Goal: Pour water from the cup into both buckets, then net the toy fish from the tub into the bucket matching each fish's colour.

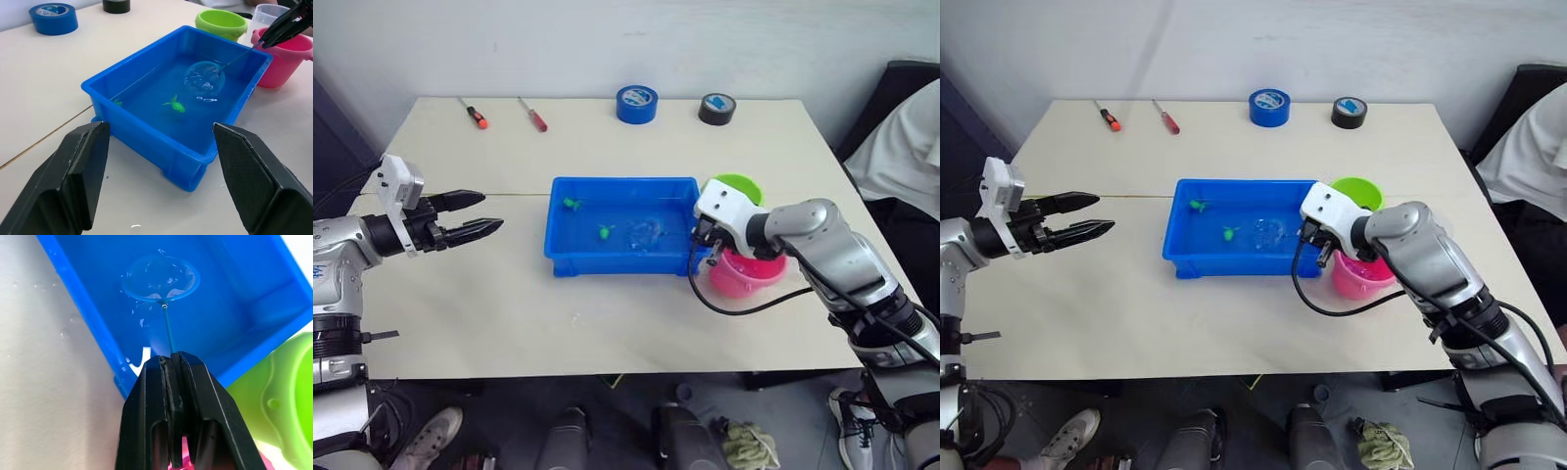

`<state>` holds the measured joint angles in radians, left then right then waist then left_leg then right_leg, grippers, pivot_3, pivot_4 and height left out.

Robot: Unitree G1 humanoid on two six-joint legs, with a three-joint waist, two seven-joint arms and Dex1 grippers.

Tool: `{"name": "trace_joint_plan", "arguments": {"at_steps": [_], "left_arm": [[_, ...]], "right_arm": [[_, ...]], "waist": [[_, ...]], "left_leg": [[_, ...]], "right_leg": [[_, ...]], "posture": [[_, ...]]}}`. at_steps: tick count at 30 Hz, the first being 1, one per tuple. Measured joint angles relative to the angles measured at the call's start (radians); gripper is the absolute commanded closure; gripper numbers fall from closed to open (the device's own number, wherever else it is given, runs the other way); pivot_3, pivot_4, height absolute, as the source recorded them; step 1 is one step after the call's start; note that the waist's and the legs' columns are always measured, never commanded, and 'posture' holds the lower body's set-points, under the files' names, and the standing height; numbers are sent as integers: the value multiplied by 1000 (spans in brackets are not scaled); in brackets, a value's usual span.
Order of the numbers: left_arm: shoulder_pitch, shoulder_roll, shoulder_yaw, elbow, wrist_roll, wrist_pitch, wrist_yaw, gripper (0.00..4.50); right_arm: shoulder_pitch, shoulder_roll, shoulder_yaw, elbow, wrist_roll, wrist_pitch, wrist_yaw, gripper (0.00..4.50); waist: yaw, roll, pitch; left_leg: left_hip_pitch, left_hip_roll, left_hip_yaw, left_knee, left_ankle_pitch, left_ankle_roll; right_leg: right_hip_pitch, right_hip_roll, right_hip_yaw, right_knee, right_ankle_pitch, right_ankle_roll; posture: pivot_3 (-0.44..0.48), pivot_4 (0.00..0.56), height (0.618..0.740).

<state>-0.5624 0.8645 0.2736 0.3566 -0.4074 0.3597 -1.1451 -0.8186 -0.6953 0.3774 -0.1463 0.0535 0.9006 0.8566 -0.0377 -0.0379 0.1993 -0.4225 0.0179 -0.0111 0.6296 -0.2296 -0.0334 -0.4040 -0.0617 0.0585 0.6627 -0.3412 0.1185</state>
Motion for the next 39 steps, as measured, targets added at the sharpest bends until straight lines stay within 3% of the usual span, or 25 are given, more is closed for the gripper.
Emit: {"name": "trace_joint_plan", "arguments": {"at_steps": [15,21,39], "left_arm": [[24,-12,-17,-39,-2,8,10,814],[37,-11,-16,-74,-4,31,20,814],[-6,-10,-22,-82,-24,42,7,814]], "right_arm": [[17,205,13,58,-5,18,-97,4500],[17,331,-45,129,20,20,-162,4500],[59,253,-269,-53,269,170,-110,4500]], "waist": [[-2,0,0],[-6,-1,0],[-6,-1,0]], "left_leg": [[0,0,0,0,0,0],[0,0,0,0,0,0],[0,1,0,-1,0,0]], "right_leg": [[-1,0,0,1,0,0],[-1,-1,0,1,0,0],[-1,-1,0,0,0,0]], "posture": [[0,150,734],[0,150,734],[0,150,734]]}}
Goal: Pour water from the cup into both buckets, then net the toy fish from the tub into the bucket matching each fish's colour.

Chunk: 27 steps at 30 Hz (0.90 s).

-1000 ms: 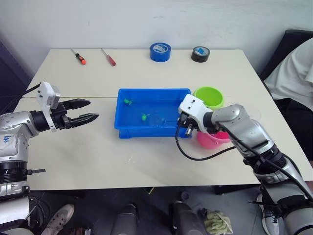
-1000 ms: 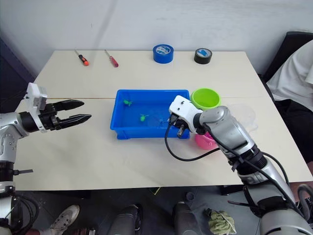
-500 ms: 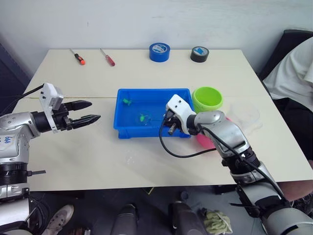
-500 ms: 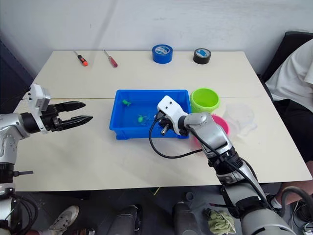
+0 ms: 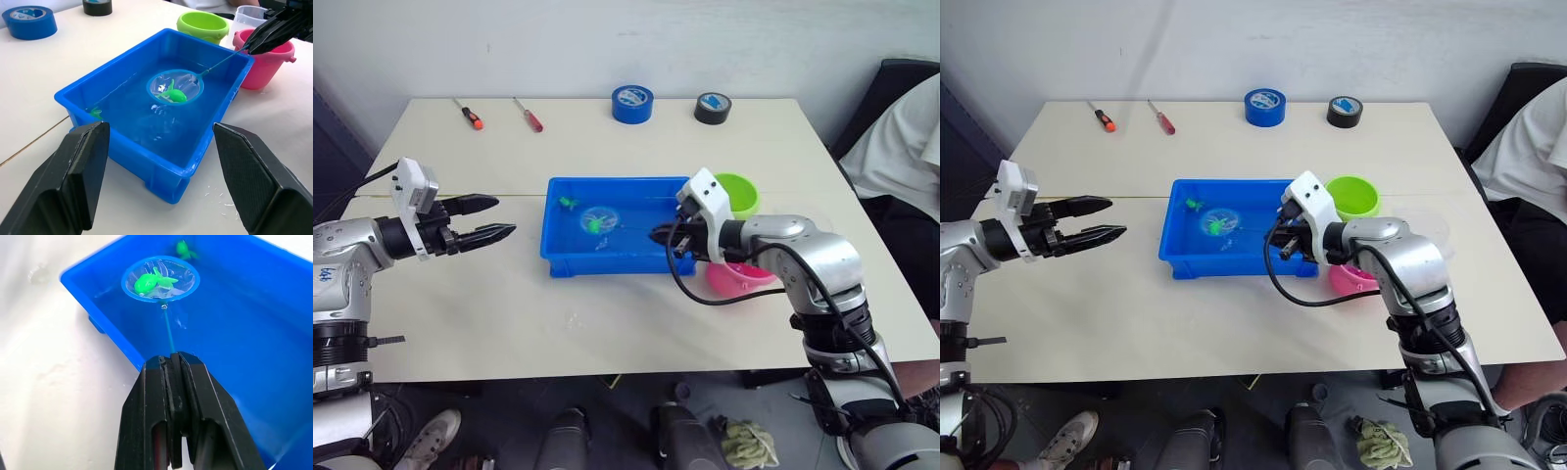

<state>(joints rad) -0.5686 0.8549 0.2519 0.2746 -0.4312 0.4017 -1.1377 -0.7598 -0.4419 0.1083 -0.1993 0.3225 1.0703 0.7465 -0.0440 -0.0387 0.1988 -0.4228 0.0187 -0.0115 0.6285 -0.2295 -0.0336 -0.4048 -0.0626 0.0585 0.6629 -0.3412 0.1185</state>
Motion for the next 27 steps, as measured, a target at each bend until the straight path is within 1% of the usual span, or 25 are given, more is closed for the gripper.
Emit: {"name": "trace_joint_plan", "arguments": {"at_steps": [7,12,16,17,20,21,24,27], "left_arm": [[-20,-9,-25,2,1,-10,-10,814],[-75,-31,-57,17,3,-33,-17,814],[-126,-55,-77,49,5,-49,-33,814],[-144,-73,-93,63,7,-58,-43,814],[-188,-103,-123,88,8,-76,-66,814],[-199,-108,-131,93,8,-80,-77,814],[-220,-128,-146,99,8,-87,-91,814],[-239,-144,-156,127,9,-88,-99,814]], "right_arm": [[17,1,-24,-3,39,-8,-26,4500],[36,-26,-100,-16,61,-24,-53,4500],[55,-92,-185,-36,66,-31,-71,4500],[77,-130,-224,-41,67,-37,-75,4500],[108,-199,-271,-41,66,-49,-80,4500],[121,-238,-285,-39,63,-58,-80,4500],[154,-305,-313,-22,52,-92,-80,4500],[167,-360,-312,18,19,-145,-84,4500]], "waist": [[-1,0,0],[8,0,0],[15,0,0],[16,0,0],[16,0,0],[16,0,0],[13,0,0],[9,0,0]], "left_leg": [[0,0,0,0,0,0],[0,-1,0,0,0,0],[0,-3,1,0,0,0],[0,-3,1,0,0,0],[-1,-4,2,0,0,0],[-1,-4,3,0,0,0],[0,-4,5,0,0,0],[0,-3,9,0,0,0]], "right_leg": [[0,0,0,0,0,0],[0,0,0,0,0,0],[0,0,0,-1,0,0],[0,0,0,-1,0,0],[1,0,0,-2,0,0],[1,0,0,-2,0,0],[1,1,1,-2,0,0],[1,2,1,-1,0,0]], "posture": [[0,150,734],[0,150,734],[0,150,734],[0,150,734],[0,150,734],[0,150,734],[0,150,734],[0,150,734]]}}
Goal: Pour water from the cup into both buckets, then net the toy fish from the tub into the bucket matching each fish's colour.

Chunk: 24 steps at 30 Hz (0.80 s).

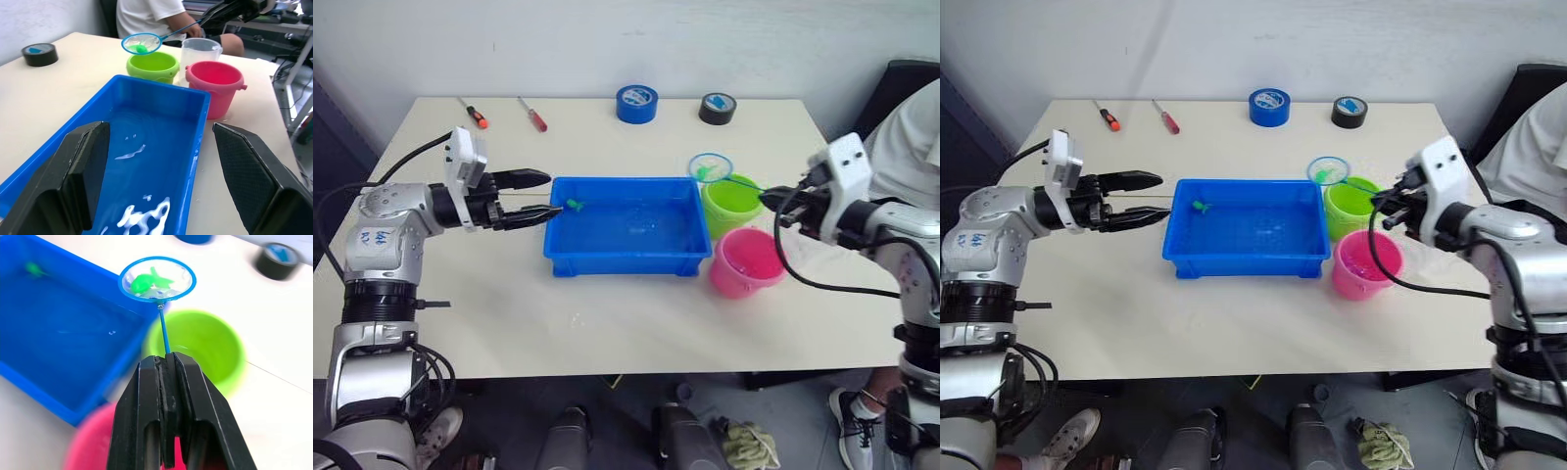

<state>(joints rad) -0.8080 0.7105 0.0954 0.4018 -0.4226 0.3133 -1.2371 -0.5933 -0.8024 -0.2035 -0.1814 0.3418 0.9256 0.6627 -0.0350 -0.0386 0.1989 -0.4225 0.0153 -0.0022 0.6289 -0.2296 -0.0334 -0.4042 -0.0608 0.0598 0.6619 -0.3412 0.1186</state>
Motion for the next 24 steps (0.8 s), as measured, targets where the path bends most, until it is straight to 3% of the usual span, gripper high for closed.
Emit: {"name": "trace_joint_plan", "arguments": {"at_steps": [7,12,17,24], "left_arm": [[-10,-18,-8,26,9,-19,-8,814],[-11,-24,-9,43,21,-28,-9,814],[-11,-26,-9,46,27,-32,-9,814],[-11,-29,-9,47,33,-35,-8,814]], "right_arm": [[44,-101,120,70,-172,-223,-17,4500],[127,-227,279,87,-434,-562,-43,4500],[175,-269,317,112,-630,-799,-118,4500],[196,-292,317,118,-848,-929,-241,4500]], "waist": [[3,0,0],[6,0,0],[4,0,0],[6,0,0]], "left_leg": [[0,0,2,0,0,0],[0,-1,2,1,0,0],[0,-1,3,1,0,0],[0,-1,3,1,0,0]], "right_leg": [[0,0,0,0,0,0],[0,0,1,-1,0,0],[0,0,1,0,0,0],[0,0,1,0,0,0]], "posture": [[0,150,734],[0,150,734],[0,150,734],[0,150,734]]}}
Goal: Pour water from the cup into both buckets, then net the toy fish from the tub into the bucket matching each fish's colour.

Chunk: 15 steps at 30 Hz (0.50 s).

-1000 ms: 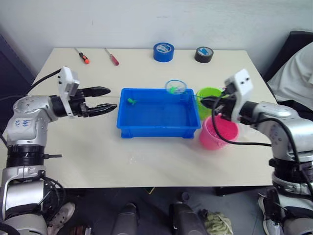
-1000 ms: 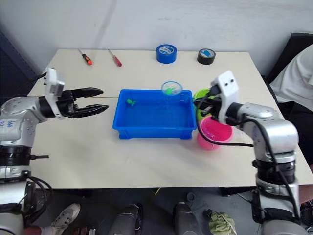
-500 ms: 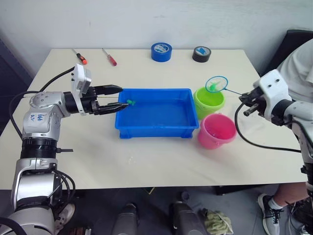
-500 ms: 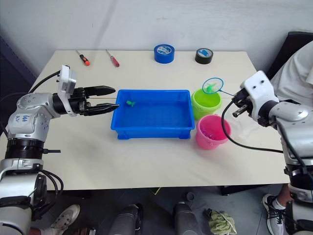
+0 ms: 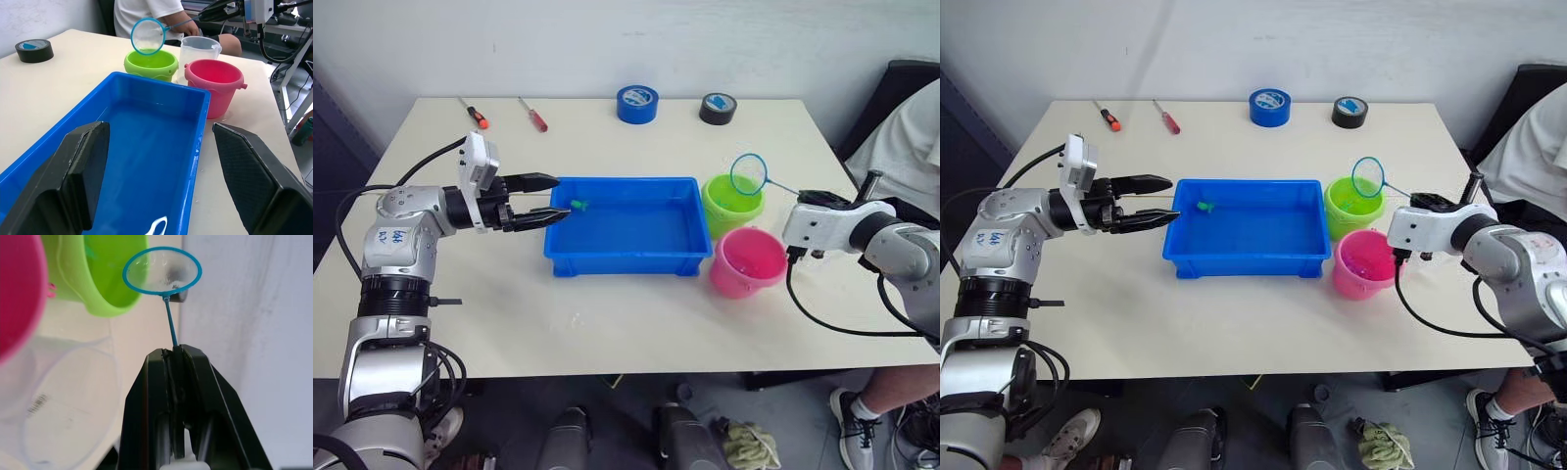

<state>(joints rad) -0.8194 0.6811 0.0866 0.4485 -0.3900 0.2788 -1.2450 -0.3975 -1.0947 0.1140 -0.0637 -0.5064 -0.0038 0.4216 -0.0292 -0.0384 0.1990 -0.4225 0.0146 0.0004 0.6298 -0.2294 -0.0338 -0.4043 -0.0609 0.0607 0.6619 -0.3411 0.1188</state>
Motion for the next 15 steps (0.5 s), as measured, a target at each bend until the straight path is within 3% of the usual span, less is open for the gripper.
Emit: {"name": "trace_joint_plan", "arguments": {"at_steps": [9,15], "left_arm": [[0,0,3,4,2,-2,5,814],[1,70,71,59,2,-13,52,814]], "right_arm": [[-10,75,-44,-12,20,27,32,4500],[-196,306,-97,-191,304,406,222,4500]], "waist": [[-4,0,0],[-22,0,0]], "left_leg": [[1,1,0,0,0,0],[2,4,-6,0,1,-2]], "right_leg": [[0,1,0,1,0,0],[1,3,-2,3,0,0]], "posture": [[0,150,734],[0,150,734]]}}
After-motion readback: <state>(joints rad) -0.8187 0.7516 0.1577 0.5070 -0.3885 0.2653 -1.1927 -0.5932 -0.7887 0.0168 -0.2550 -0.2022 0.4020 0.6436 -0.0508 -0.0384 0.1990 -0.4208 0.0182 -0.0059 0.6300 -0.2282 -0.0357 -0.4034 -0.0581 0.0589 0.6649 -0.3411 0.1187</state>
